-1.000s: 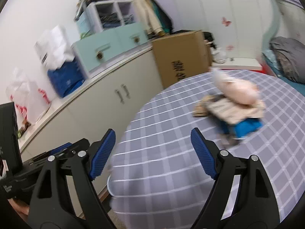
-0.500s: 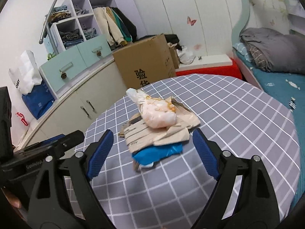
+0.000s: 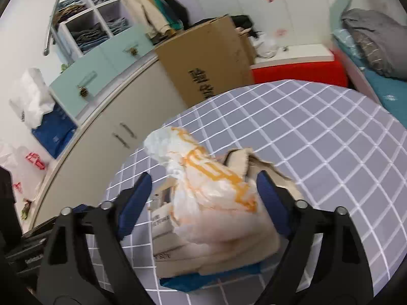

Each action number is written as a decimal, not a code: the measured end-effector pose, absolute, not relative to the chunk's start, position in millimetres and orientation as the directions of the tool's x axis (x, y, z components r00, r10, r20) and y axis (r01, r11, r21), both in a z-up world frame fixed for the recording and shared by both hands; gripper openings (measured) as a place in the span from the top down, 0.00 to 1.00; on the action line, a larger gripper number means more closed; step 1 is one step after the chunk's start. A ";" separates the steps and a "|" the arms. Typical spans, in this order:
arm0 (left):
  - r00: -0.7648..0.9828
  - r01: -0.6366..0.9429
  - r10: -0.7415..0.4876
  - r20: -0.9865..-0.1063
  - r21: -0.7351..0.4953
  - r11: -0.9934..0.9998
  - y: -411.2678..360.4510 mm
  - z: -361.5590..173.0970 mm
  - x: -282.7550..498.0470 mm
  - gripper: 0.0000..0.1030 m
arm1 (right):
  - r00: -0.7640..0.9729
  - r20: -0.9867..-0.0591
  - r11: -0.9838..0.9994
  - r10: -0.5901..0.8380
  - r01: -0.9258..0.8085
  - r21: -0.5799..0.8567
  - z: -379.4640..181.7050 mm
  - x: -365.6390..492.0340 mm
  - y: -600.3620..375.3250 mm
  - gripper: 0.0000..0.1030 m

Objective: Collect trash
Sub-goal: 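Grasp the white plastic bag with orange print with the right tool, then grasp the folded newspaper with the left tool, then lift the newspaper with the left tool while the right tool lifts the plastic bag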

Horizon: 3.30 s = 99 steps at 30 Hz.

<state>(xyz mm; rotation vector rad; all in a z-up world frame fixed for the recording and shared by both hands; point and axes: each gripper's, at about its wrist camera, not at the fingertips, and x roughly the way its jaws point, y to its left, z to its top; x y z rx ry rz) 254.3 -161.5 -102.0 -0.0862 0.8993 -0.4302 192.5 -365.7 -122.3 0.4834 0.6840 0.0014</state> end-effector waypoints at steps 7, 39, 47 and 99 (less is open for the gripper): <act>0.526 0.345 -0.432 -0.733 -0.280 0.896 -174.1 -99.5 255.6 0.30 | 0.850 -0.522 0.914 0.066 0.158 0.373 -102.1 145.8 -365.3 0.60; 0.379 0.257 -0.566 -0.732 -0.505 0.824 -218.5 -159.7 265.8 0.58 | 0.799 -0.599 0.927 -0.056 0.265 0.266 -132.9 98.7 -378.4 0.57; 0.371 0.283 -0.600 -0.709 -0.529 0.800 -224.2 -153.0 267.6 0.64 | 0.778 -0.627 0.927 -0.041 0.264 0.267 -139.3 102.2 -381.0 0.57; 0.758 0.423 -0.535 -0.374 -0.343 0.839 -54.5 -32.0 101.1 0.95 | 0.897 -0.399 0.944 0.191 -0.056 0.325 -47.5 41.4 -226.2 0.61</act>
